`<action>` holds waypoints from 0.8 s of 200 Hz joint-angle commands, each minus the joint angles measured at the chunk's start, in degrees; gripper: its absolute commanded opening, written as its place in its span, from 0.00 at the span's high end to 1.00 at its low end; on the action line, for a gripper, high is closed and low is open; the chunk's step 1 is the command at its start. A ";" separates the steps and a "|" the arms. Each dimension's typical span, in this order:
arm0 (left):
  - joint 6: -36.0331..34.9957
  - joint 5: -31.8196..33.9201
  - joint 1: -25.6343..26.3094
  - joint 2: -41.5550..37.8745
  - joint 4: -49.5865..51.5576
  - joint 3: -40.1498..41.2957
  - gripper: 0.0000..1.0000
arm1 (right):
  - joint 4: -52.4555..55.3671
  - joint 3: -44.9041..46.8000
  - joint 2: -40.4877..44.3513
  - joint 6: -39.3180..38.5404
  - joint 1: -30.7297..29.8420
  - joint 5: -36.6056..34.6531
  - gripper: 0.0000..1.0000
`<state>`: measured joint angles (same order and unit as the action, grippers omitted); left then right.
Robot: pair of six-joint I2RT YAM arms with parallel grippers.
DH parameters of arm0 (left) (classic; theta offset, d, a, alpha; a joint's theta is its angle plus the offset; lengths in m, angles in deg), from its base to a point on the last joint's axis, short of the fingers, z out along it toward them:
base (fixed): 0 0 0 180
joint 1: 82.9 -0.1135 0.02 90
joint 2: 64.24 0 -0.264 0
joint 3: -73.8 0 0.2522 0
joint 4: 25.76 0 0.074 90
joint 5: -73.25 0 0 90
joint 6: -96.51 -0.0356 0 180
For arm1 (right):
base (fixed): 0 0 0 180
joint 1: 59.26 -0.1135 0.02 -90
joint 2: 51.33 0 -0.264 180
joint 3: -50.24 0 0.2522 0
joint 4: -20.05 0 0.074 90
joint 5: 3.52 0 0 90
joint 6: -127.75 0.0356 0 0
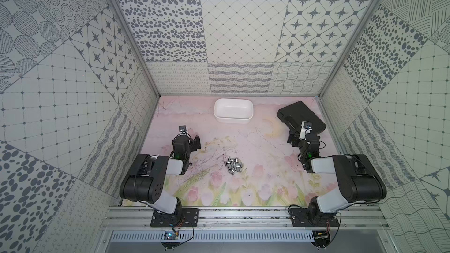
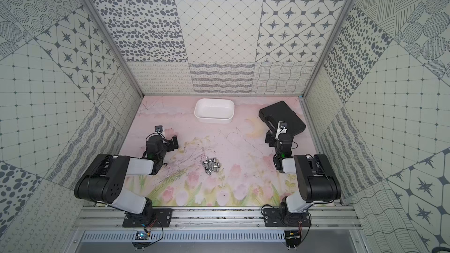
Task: Put the socket on the desktop into the storage box
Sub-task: Move the storage box to the center of the board.
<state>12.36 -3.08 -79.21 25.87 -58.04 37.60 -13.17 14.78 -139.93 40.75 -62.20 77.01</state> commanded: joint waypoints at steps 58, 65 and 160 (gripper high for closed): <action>-0.74 -1.19 0.40 0.14 -3.73 -0.42 0.01 | -1.86 -1.30 -0.39 -0.81 -0.52 1.21 0.03; -0.75 -1.19 0.38 0.20 -3.77 -0.46 0.01 | -1.80 -1.27 -0.34 -0.84 -0.54 1.14 0.03; -2.44 -0.21 1.39 -4.92 1.84 -1.21 0.01 | 3.45 -1.83 5.92 -2.09 -2.51 -1.76 0.03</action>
<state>12.30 -3.05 -79.10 25.58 -57.84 37.60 -12.69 14.72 -139.56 39.99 -62.87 77.49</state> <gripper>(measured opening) 0.993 0.968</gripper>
